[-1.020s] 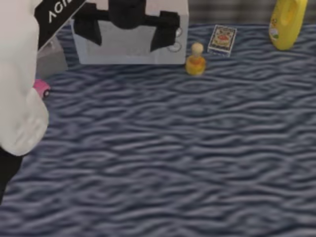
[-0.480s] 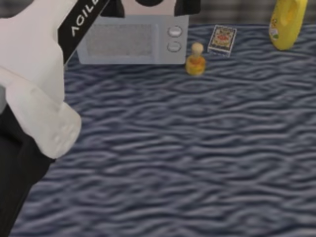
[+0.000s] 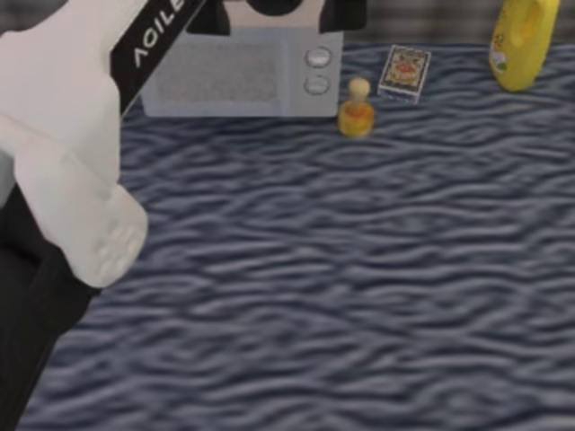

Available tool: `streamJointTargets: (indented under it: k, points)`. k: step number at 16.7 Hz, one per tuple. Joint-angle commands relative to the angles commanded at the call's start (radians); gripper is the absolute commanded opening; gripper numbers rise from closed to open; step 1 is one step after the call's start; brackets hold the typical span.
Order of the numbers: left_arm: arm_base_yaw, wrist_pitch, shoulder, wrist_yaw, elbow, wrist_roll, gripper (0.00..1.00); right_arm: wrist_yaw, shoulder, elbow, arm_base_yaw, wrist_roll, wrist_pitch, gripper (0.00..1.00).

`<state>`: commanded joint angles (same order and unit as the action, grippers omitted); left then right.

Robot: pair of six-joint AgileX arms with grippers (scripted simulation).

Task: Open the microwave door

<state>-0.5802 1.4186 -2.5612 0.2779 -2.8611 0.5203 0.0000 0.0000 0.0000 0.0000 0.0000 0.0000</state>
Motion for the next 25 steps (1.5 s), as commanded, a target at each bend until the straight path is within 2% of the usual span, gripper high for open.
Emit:
streamJointTargets:
  k: [6, 11, 24, 25]
  points:
    - [0.031, -0.216, -0.035, -0.014, 0.166, -0.029, 1.00, 0.000, 0.000, 0.000, 0.000, 0.000, 0.000, 1.00]
    - [0.034, -0.231, -0.039, -0.016, 0.181, -0.032, 1.00, 0.000, 0.000, 0.000, 0.000, 0.000, 0.000, 1.00]
    - [0.034, -0.231, -0.039, -0.016, 0.181, -0.032, 0.02, 0.000, 0.000, 0.000, 0.000, 0.000, 0.000, 1.00]
    - [0.034, -0.231, -0.039, -0.016, 0.181, -0.032, 0.00, 0.000, 0.000, 0.000, 0.000, 0.000, 0.000, 1.00]
